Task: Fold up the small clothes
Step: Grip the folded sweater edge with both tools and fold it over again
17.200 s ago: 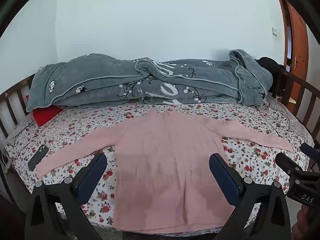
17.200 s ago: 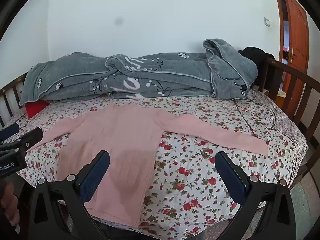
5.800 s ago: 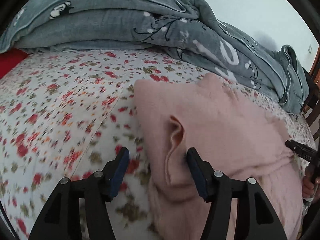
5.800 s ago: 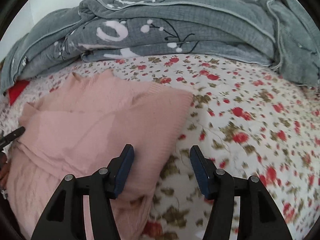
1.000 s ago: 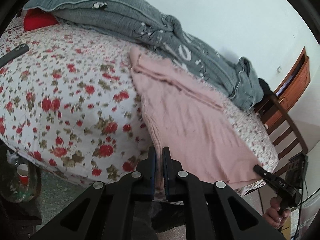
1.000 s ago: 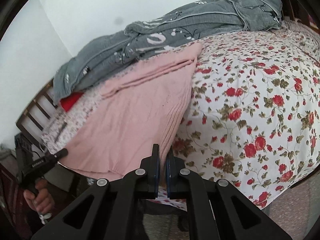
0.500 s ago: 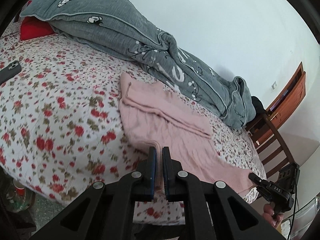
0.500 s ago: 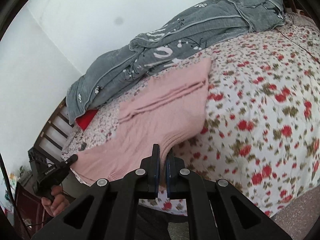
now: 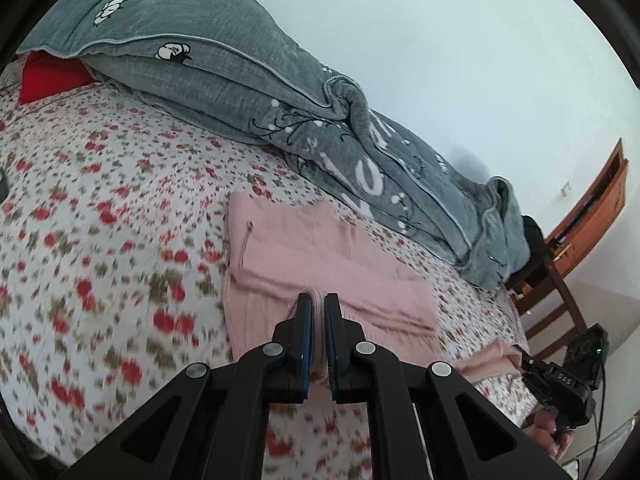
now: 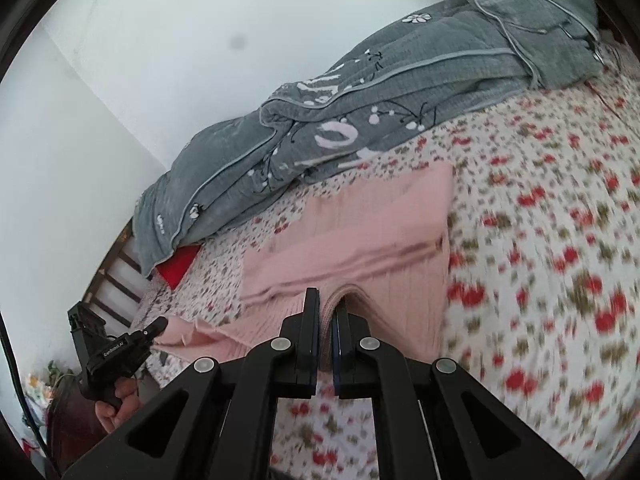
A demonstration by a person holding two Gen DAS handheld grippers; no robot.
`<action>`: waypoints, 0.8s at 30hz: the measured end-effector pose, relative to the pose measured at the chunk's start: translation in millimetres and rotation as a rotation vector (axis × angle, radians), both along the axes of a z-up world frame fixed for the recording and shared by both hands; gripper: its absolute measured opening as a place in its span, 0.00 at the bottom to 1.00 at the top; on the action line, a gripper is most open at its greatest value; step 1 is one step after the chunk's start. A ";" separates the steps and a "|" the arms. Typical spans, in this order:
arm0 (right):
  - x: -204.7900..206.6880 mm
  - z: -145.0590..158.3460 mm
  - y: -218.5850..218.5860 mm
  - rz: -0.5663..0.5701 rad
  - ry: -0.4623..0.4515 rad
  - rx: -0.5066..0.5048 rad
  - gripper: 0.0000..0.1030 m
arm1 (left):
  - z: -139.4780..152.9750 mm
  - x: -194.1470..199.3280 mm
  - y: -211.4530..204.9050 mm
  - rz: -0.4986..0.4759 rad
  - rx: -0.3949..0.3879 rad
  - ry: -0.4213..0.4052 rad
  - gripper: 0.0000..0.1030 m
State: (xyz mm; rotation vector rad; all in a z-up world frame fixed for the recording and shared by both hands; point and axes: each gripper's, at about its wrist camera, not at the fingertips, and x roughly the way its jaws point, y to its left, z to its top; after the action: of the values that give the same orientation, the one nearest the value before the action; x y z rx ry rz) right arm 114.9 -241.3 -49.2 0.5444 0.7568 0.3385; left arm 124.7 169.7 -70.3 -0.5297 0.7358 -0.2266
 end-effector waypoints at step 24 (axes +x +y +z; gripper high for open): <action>237.2 -72.3 -12.7 -0.001 0.160 -0.053 0.16 | -63.3 222.4 -13.6 0.074 0.041 0.219 0.20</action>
State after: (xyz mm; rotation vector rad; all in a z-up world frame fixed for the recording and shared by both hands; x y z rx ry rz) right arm 352.1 -254.1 -121.5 0.5262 0.9180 0.2753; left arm 347.1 156.1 -133.6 -0.5474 0.9301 -0.0845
